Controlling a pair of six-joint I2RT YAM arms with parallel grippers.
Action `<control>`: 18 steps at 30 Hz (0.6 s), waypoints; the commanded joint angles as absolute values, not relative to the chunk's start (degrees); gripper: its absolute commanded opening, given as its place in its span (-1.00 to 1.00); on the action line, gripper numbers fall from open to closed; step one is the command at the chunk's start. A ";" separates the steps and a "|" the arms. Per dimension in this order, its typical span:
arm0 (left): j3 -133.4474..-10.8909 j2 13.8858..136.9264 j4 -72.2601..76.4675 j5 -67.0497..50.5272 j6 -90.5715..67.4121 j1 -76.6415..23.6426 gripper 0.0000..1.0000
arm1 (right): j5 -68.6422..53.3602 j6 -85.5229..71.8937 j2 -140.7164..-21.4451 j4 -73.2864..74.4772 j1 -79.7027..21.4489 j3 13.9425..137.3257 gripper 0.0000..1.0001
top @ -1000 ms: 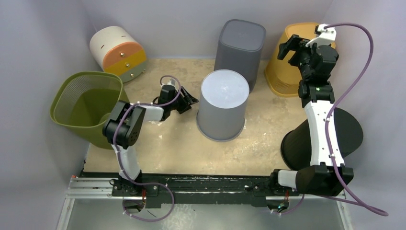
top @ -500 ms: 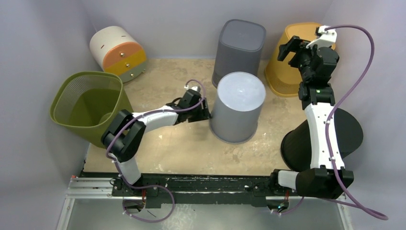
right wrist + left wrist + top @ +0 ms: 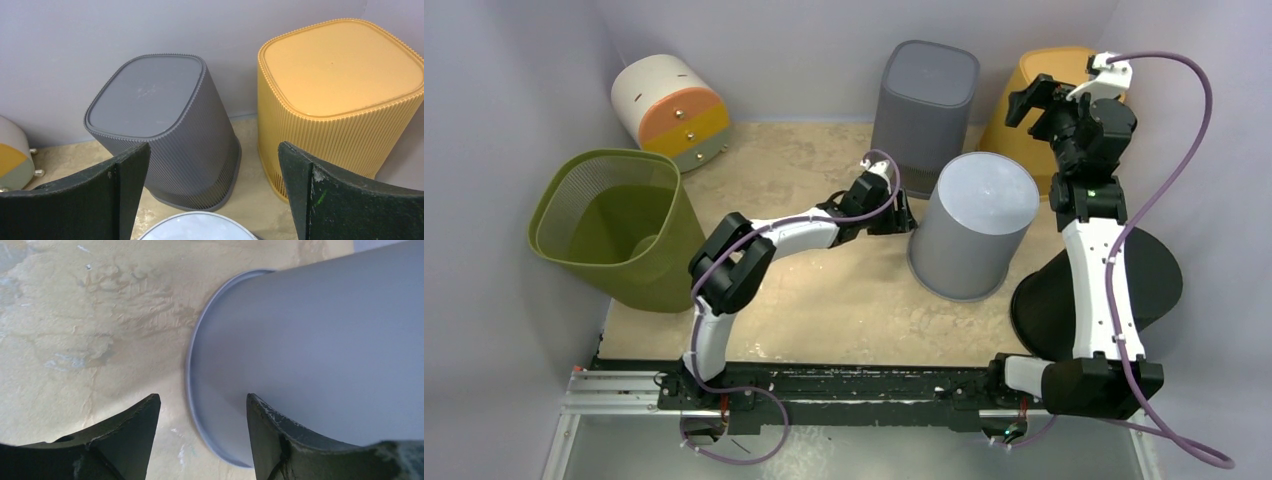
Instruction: Turn the large container upside down
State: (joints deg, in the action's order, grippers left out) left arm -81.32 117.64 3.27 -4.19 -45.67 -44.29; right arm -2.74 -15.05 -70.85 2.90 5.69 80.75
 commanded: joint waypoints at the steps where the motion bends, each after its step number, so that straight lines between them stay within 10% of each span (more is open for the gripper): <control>1: -85.32 114.17 -2.07 -2.34 -38.50 -44.74 0.23 | -3.63 -14.87 -68.43 1.39 6.00 82.00 1.00; 13: -100.03 92.76 -50.49 43.38 -21.09 -43.44 0.35 | -9.27 -16.39 -68.61 -0.64 5.90 77.09 1.00; 18: -93.22 82.01 -49.88 41.25 -20.25 -29.08 0.36 | -11.51 -16.46 -68.32 -1.08 5.72 74.89 1.00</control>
